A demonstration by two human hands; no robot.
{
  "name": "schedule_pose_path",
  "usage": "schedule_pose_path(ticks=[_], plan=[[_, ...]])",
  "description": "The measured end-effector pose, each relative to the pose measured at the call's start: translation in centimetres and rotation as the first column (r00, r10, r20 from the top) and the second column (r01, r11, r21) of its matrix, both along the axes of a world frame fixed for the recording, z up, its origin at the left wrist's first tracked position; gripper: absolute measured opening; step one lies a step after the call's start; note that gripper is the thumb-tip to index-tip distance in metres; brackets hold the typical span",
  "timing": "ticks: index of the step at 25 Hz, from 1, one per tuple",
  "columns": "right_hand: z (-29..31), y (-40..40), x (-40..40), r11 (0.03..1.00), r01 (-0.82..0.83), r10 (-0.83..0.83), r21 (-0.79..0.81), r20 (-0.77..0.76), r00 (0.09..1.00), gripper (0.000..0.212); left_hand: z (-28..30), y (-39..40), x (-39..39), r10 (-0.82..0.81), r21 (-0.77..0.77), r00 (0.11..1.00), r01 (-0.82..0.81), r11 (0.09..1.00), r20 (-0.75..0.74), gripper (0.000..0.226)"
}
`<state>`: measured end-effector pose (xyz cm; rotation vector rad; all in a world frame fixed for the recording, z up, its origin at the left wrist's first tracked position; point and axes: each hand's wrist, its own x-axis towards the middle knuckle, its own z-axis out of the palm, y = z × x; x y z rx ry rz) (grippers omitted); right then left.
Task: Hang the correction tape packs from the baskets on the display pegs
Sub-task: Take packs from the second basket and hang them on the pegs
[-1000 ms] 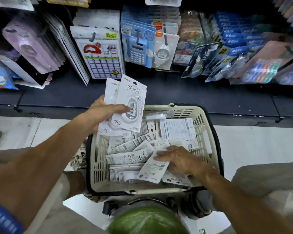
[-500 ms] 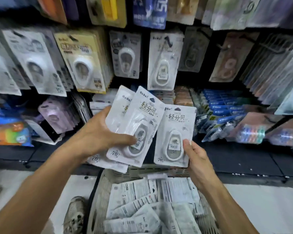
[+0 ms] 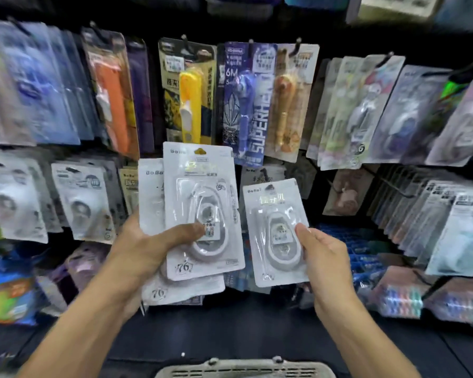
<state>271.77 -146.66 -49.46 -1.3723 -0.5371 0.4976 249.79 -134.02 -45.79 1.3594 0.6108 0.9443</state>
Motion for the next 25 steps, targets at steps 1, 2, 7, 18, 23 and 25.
schedule_pose_path(ticks=[1,2,7,18,23,25], plan=[[-0.1,0.1,0.1,0.999,0.037,-0.037,-0.007,0.007,0.999,0.040,-0.3,-0.3,0.3,-0.013,-0.019,1.000,0.013,1.000,-0.003,0.092],[-0.2,0.3,0.1,0.998,0.053,-0.053,-0.027,0.016,0.998,0.040,-0.5,-0.4,0.6,-0.023,-0.035,1.000,0.023,0.999,-0.013,0.096],[-0.1,-0.6,-0.9,0.989,-0.005,0.007,-0.145,0.010,1.000,0.026,-1.4,-0.8,1.2,-0.057,-0.058,0.995,0.052,0.997,-0.080,0.083],[1.7,-2.1,-1.5,0.997,-0.020,0.012,0.073,0.108,0.994,0.023,-1.3,-2.0,2.3,-0.181,-0.274,0.983,0.173,0.946,-0.006,0.057],[0.6,-1.8,-1.2,1.000,-0.007,0.013,-0.026,0.235,0.972,0.011,-0.9,-1.9,2.2,-0.095,-0.142,0.995,0.098,0.985,0.028,0.059],[0.2,-1.7,-1.4,1.000,0.007,-0.005,-0.010,0.176,0.984,0.013,-0.9,-1.9,2.4,-0.058,-0.112,0.998,0.061,0.992,0.032,0.060]])
